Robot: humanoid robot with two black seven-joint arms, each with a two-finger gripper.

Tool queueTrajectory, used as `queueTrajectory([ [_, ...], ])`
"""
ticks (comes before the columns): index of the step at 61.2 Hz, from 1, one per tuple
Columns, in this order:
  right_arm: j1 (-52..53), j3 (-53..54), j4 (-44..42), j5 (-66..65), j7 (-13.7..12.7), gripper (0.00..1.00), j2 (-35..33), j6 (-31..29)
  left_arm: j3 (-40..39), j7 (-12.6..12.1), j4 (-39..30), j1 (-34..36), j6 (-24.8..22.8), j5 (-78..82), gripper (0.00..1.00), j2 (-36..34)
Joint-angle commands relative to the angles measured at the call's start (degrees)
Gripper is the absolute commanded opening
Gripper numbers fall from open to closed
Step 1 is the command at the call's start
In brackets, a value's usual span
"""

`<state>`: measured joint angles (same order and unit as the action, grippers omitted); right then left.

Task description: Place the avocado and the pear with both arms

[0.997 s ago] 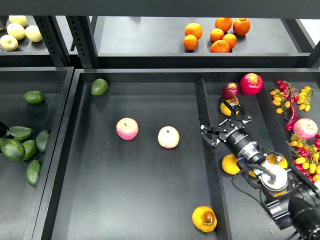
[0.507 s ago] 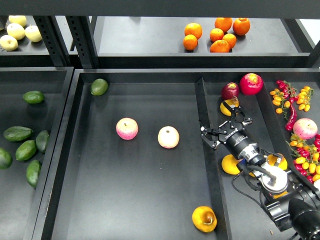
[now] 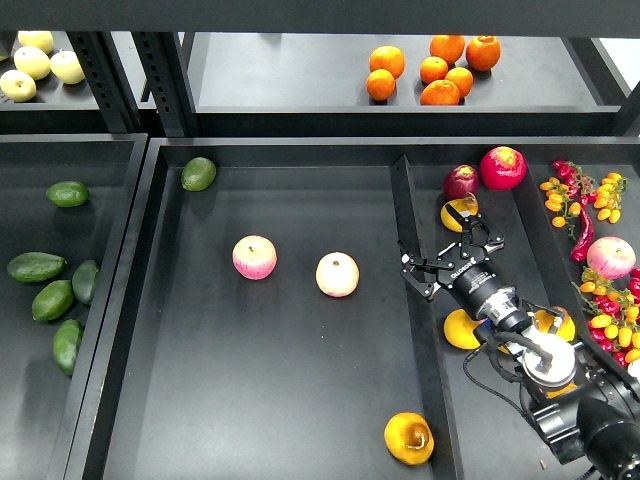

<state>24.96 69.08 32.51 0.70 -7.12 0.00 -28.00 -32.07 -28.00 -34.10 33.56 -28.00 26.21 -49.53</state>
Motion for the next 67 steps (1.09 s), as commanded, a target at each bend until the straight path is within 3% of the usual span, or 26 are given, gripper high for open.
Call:
queueTrajectory([
  [1, 0.0, 0.0, 0.0, 0.0, 0.0, 0.99, 0.0, 0.0, 0.2, 0.0, 1.1, -0.6, 0.0, 0.1, 0.26, 0.3],
  [37, -0.2, 0.0, 0.1, 0.0, 0.0, 0.99, 0.0, 0.0, 0.4, 0.0, 3.3, -2.1, 0.0, 0.1, 0.30, 3.3],
  [54, -0.2, 0.0, 0.2, 0.0, 0.0, 0.99, 0.0, 0.0, 0.4, 0.0, 3.5, -2.3, 0.0, 0.1, 0.36, 4.5],
  [67, -0.2, 0.0, 0.1, 0.0, 0.0, 0.99, 0.0, 0.0, 0.4, 0.0, 3.7, -2.5, 0.0, 0.2, 0.47, 4.6],
])
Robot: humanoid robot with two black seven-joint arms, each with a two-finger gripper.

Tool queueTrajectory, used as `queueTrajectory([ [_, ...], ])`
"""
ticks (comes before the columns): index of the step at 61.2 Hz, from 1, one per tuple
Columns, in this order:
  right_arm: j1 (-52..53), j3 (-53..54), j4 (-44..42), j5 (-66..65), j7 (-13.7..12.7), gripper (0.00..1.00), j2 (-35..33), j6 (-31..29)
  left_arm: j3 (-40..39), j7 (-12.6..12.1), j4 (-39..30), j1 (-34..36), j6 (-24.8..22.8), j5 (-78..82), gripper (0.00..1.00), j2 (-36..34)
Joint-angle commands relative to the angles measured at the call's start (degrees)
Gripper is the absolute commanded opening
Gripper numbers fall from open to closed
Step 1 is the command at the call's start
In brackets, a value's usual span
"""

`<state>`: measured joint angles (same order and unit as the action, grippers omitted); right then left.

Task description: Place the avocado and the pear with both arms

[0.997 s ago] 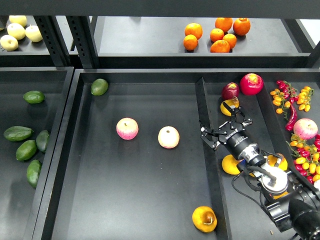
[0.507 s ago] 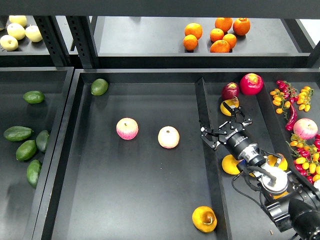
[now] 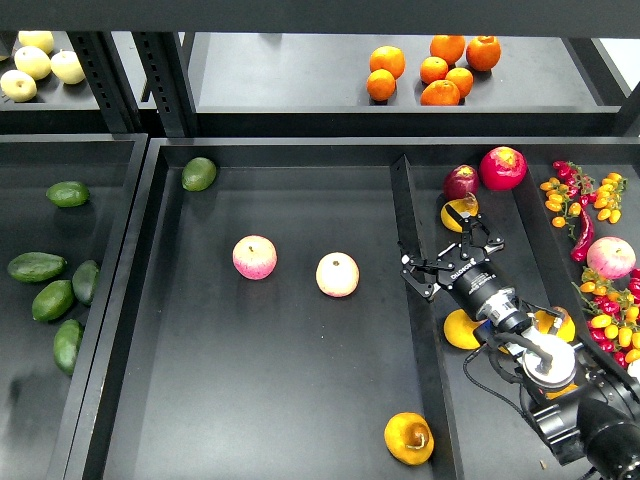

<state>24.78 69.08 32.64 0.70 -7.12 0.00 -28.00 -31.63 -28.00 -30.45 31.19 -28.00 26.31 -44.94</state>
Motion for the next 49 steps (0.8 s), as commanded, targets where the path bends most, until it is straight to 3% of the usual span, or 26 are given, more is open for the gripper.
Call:
queueTrajectory([
  [1, 0.0, 0.0, 0.0, 0.0, 0.0, 0.99, 0.0, 0.0, 0.0, 0.0, 0.0, -0.2, 0.0, 0.1, 0.49, 0.0],
  [18, 0.0, 0.0, 0.0, 0.0, 0.0, 0.99, 0.0, 0.0, 0.2, 0.0, -0.1, -0.2, 0.0, 0.4, 0.64, 0.3],
  [49, -0.3, -0.1, 0.0, 0.0, 0.0, 0.99, 0.0, 0.0, 0.1, 0.0, -0.7, -0.2, 0.0, 0.4, 0.79, 0.4],
])
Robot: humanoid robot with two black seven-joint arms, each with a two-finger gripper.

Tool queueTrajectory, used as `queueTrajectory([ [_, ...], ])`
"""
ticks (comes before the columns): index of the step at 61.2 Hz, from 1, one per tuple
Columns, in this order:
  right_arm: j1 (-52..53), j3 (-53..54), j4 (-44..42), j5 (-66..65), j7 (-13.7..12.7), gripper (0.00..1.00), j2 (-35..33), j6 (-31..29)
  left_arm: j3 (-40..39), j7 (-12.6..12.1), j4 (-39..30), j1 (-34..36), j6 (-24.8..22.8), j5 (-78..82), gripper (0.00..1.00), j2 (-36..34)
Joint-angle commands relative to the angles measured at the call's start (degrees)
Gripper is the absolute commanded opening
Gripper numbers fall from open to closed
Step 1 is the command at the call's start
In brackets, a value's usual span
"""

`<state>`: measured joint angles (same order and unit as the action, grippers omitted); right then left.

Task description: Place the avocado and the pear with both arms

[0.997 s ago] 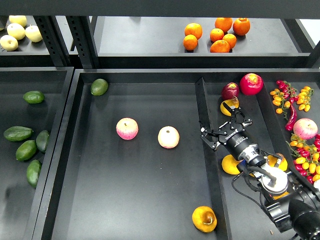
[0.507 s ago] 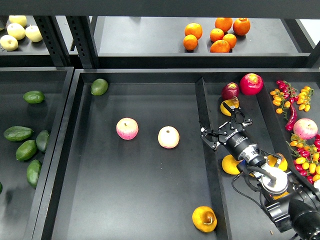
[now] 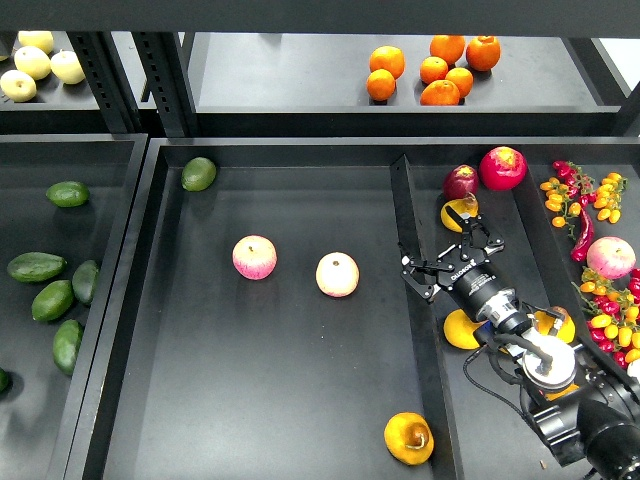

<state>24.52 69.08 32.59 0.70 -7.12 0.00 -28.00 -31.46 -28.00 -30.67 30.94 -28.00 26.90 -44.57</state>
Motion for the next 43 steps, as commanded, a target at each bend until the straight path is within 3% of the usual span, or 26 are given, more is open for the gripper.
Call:
queueTrajectory([
  [1, 0.0, 0.0, 0.0, 0.0, 0.0, 0.99, 0.0, 0.0, -0.2, 0.0, -0.5, 0.1, 0.0, -0.2, 0.79, 0.0],
  [16, -0.1, 0.0, -0.1, 0.0, 0.0, 0.99, 0.0, 0.0, -2.6, 0.0, -1.7, 0.6, 0.0, -0.8, 0.80, 0.9],
  [43, 0.0, -0.8, -0.1, 0.0, -0.2, 0.99, 0.0, 0.0, -15.0, 0.0, -6.2, 0.8, 0.0, -10.8, 0.80, 5.5],
])
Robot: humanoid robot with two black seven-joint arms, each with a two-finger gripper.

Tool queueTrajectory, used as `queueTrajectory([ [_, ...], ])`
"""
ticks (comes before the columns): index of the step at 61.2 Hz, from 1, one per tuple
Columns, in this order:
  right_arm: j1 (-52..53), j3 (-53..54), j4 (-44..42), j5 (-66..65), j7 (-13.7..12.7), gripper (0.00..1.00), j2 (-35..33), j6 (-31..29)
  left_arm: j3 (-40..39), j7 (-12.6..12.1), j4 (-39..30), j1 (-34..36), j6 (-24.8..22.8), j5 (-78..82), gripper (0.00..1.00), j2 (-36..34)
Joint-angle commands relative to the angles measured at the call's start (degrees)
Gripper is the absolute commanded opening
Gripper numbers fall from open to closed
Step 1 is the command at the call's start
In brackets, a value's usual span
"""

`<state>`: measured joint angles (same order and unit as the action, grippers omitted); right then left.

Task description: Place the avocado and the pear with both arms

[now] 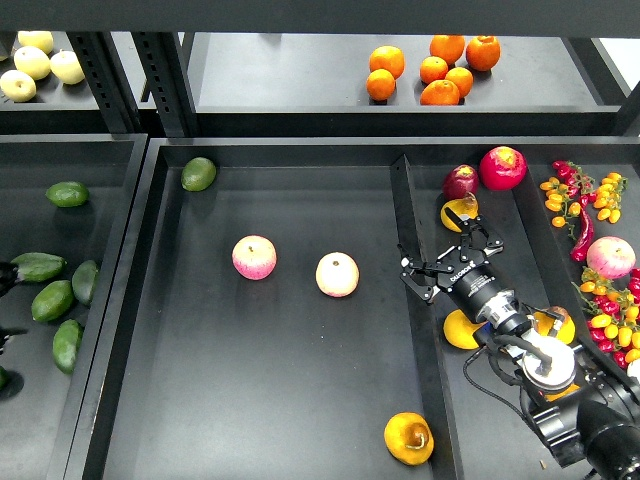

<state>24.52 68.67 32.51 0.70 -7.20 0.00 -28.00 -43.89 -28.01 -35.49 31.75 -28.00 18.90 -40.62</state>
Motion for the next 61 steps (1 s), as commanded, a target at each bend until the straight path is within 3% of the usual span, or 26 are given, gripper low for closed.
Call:
queueTrajectory([
  [1, 0.0, -0.4, 0.0, 0.0, 0.0, 0.99, 0.0, 0.0, -2.7, 0.0, -1.6, 0.0, 0.0, -3.0, 0.80, 1.7],
  [21, 0.0, -0.6, 0.0, 0.0, -0.1, 0.99, 0.0, 0.0, -14.4, 0.0, -6.8, -0.5, 0.0, -4.0, 0.79, 8.1],
  [46, 0.1, -0.6, 0.8, 0.0, -0.1, 0.99, 0.0, 0.0, -29.8, 0.0, -6.8, -2.7, 0.0, -4.0, 0.80, 25.2],
  [61, 0.1, -0.5, 0.8, 0.0, -0.1, 0.99, 0.0, 0.0, -34.1, 0.0, -6.9, -4.1, 0.0, -4.0, 0.86, 34.0],
])
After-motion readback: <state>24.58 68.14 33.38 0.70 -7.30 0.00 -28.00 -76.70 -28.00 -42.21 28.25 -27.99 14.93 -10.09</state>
